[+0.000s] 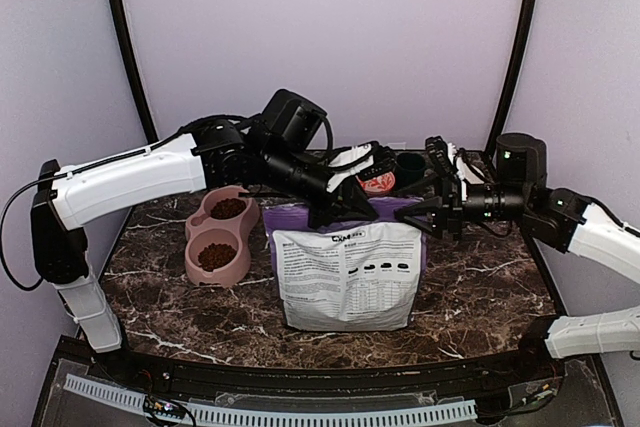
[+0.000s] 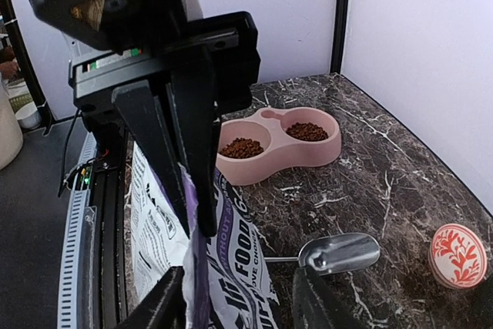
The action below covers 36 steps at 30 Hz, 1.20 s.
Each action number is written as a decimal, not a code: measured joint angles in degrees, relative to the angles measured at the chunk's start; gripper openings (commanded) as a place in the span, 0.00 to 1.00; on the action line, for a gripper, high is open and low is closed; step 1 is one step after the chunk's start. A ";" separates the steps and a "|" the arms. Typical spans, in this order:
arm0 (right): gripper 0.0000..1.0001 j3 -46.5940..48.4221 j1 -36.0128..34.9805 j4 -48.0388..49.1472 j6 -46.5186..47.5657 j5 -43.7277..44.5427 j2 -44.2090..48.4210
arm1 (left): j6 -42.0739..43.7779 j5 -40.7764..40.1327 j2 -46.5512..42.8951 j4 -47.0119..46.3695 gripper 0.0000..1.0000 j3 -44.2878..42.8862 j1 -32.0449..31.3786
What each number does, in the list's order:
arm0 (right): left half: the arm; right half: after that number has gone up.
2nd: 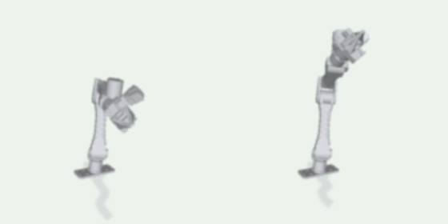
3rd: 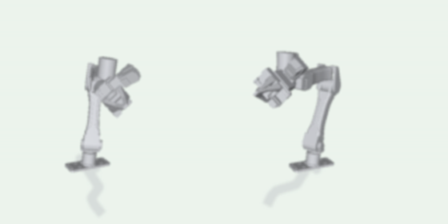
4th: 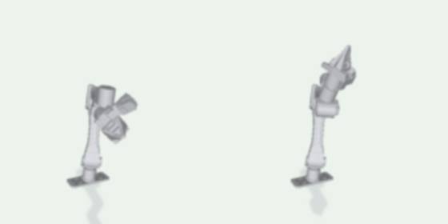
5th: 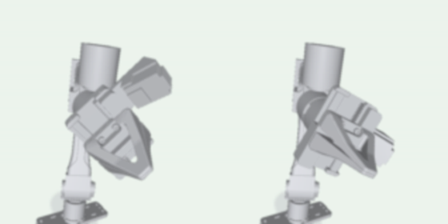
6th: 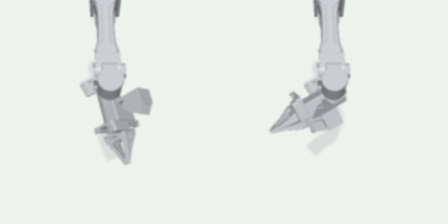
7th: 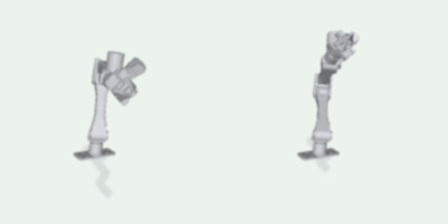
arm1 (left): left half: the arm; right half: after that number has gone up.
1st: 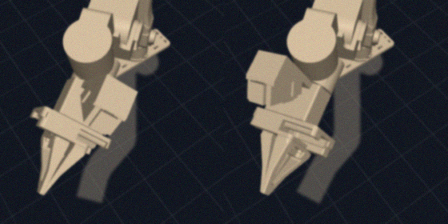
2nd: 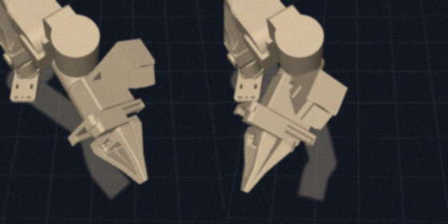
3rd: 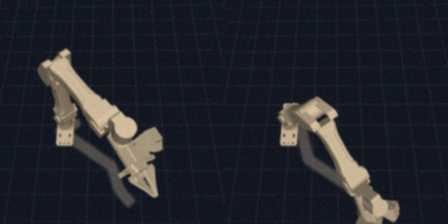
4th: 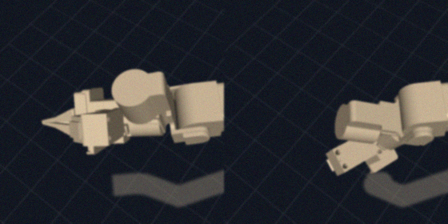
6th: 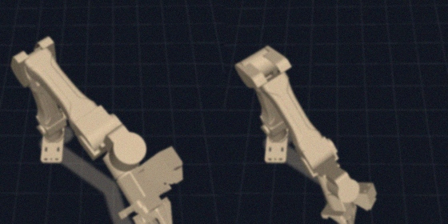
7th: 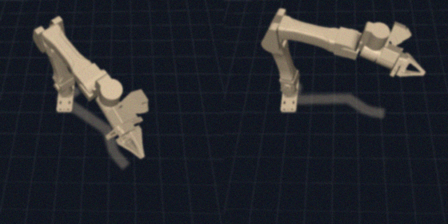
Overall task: Serve the pet food
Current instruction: Press the seal on the pet food bag.
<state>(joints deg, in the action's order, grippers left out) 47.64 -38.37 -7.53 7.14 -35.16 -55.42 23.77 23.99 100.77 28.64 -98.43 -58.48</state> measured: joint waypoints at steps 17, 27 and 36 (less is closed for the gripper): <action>0.00 0.57 -0.39 -2.05 -0.11 -3.19 -1.14 | 0.00 -1.90 -0.57 0.72 0.36 0.42 0.42; 0.00 -0.20 -0.63 -2.62 0.09 -2.49 0.46 | -0.11 -1.92 -4.02 0.96 0.00 3.65 1.11; 0.09 -0.55 -0.70 -2.56 0.07 -2.54 0.83 | -0.02 -0.70 -4.26 0.79 0.00 4.00 1.09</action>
<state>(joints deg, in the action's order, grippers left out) 47.09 -39.07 -10.09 7.20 -37.69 -54.59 23.75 23.29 96.51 29.43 -94.43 -57.39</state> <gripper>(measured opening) 0.007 0.032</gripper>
